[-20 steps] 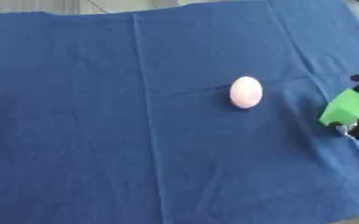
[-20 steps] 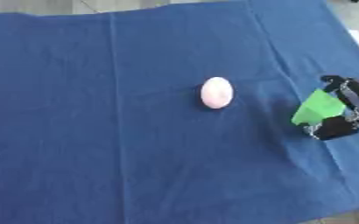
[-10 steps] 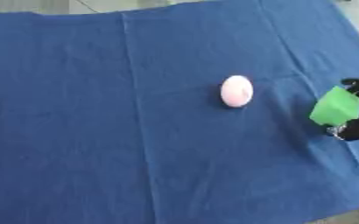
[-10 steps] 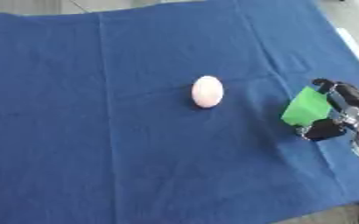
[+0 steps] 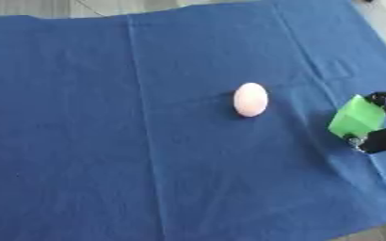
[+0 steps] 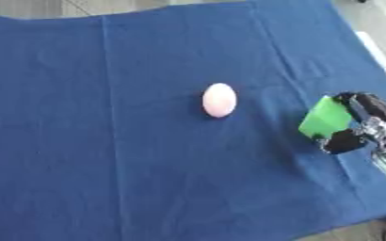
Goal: Pick up the objects with one hand, pass them to the other hand, and then place them into the box on the other side of the table.
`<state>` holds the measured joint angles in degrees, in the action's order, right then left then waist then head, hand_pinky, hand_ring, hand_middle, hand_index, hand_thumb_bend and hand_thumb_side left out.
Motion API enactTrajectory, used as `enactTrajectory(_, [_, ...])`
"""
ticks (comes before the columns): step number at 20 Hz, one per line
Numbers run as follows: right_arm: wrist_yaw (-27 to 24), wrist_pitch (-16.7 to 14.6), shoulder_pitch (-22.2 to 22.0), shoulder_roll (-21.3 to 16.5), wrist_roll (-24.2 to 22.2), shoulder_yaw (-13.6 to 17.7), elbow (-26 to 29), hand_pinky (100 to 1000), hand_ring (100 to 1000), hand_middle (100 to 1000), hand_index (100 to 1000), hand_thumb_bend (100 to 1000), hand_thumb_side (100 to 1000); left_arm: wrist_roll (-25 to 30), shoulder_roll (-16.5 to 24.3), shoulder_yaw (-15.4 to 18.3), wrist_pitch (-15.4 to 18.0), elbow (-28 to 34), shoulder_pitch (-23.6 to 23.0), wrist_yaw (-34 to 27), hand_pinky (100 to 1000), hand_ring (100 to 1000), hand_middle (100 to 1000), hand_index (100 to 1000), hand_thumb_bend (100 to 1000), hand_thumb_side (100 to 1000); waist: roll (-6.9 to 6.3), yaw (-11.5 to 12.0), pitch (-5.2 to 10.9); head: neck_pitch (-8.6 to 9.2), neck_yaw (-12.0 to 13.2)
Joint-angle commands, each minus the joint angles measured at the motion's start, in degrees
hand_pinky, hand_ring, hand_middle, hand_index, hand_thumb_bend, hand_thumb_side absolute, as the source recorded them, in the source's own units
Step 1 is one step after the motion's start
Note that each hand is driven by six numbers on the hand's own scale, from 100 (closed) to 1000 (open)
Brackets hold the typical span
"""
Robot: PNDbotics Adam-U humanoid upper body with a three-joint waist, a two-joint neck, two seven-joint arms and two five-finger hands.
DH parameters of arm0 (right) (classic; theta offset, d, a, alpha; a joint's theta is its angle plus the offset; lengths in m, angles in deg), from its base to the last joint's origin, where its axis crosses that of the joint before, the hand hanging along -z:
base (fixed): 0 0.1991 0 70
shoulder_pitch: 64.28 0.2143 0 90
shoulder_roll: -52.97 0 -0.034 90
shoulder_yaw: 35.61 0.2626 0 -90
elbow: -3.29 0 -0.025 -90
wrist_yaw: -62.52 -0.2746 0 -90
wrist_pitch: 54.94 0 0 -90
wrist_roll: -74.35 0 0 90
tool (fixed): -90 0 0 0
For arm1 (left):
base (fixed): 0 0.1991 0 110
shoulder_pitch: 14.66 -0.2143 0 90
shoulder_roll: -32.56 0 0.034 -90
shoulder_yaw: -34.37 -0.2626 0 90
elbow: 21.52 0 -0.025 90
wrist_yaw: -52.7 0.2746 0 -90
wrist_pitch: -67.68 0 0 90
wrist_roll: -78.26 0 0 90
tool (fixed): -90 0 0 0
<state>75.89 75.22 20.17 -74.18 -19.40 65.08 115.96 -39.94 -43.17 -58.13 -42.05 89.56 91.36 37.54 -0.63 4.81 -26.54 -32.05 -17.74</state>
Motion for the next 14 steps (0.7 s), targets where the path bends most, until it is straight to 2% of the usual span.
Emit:
enactTrajectory(1, [-2.3, 0.9, 0.1, -1.0, 0.9, 0.4, 1.0, 773, 662, 572, 755, 124, 100, 0.2, 1.0, 1.0, 0.0, 0.9, 0.4, 0.1, 811, 674, 690, 827, 100, 932, 0.14, 0.0, 1.23, 0.31, -0.1])
enactTrajectory(4, [-4.5, 0.5, 0.1, -1.0, 2.5, 0.2, 1.6, 760, 641, 551, 737, 100, 100, 0.2, 1.0, 1.0, 0.1, 0.9, 0.5, 0.0, 812, 673, 690, 826, 100, 931, 0.27, 0.0, 1.44, 0.09, -0.1])
enactTrajectory(8, [-8.0, -2.6, 0.5, -1.5, 4.5, 0.0, 1.9, 750, 625, 535, 731, 100, 100, 0.3, 1.1, 1.0, 0.1, 0.9, 0.3, 0.0, 812, 673, 689, 825, 100, 930, 0.35, -0.2, 1.89, -0.38, -0.1])
enactTrajectory(12, [-12.5, -9.3, 1.8, -2.4, 7.8, 0.1, 1.9, 735, 602, 507, 711, 100, 100, 0.3, 1.2, 1.1, 0.2, 1.0, 0.0, 0.1, 812, 672, 690, 826, 100, 927, 0.27, -0.4, 2.46, -0.80, 0.0])
enactTrajectory(14, [-14.6, -14.6, 3.2, -3.1, 9.0, -0.5, 1.9, 741, 602, 505, 711, 100, 100, 0.2, 1.3, 1.2, 0.3, 1.2, -0.1, 0.1, 812, 671, 691, 828, 100, 925, 0.18, -0.4, 2.94, -1.14, 0.1])
